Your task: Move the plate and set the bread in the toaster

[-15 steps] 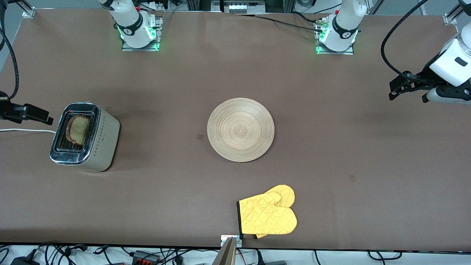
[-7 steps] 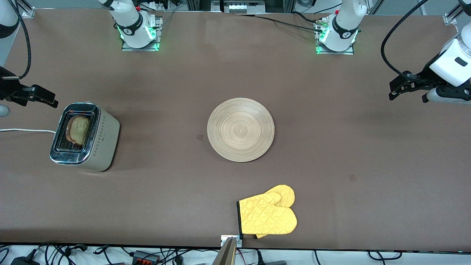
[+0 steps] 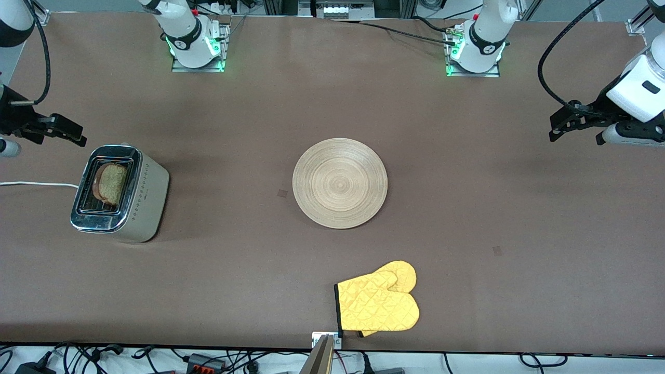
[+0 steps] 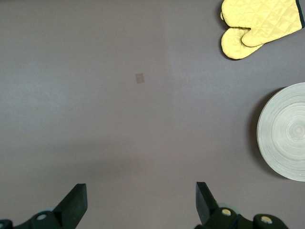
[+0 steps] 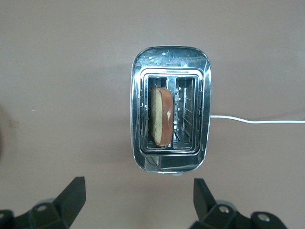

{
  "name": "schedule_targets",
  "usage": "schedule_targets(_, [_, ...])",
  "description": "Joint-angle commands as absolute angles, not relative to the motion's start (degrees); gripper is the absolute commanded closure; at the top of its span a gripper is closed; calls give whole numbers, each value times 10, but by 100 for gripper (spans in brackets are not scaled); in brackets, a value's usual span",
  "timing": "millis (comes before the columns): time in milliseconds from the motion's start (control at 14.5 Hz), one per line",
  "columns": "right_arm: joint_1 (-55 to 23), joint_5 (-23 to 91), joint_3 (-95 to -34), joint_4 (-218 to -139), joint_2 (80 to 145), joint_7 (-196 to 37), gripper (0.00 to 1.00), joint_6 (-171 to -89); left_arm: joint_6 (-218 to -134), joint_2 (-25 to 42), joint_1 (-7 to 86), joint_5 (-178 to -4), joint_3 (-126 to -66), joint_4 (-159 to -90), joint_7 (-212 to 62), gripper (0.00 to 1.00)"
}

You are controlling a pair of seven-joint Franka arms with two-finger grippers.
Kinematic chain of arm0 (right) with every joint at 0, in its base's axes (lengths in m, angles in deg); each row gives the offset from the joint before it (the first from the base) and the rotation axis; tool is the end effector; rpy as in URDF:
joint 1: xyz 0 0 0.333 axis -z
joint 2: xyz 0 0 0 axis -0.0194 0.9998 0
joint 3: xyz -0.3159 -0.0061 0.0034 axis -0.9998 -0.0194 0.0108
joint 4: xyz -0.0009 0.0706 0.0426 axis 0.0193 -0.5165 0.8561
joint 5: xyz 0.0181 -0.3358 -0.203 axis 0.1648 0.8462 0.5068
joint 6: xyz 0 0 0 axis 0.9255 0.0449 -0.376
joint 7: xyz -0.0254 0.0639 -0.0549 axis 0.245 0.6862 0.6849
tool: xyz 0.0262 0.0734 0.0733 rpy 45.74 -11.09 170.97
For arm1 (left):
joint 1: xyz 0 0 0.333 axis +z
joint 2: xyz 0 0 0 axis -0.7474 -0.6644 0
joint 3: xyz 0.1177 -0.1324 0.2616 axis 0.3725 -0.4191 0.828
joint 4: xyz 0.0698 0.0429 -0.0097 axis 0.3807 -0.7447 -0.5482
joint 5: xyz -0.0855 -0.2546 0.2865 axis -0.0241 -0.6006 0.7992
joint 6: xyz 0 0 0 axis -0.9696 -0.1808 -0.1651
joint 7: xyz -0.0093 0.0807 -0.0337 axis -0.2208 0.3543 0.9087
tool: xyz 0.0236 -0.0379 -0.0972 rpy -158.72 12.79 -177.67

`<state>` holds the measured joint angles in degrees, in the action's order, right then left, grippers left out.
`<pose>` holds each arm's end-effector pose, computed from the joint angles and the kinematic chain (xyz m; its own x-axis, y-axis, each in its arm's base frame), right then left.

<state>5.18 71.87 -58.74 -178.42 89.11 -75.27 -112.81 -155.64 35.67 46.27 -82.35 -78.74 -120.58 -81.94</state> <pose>0.5595 -0.0399 0.5689 0.9988 -0.0481 0.0003 -0.0481 -0.9987 0.0167 0.5552 -0.0299 0.6062 0.9966 -0.0619 0.0545 -0.0625 -0.9980 0.0099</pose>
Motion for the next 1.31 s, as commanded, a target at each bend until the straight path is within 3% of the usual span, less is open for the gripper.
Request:
schedule_targets(0, [59,727,-582,-1805,869,-750,0,-1136,-1547,347,460,-819,-786,-1189,-827,0])
schedule_targets(1238, [52,721,-580,-1802,860,-754,0,-1115,-1547,347,459,-819,-786,-1189,-827,0])
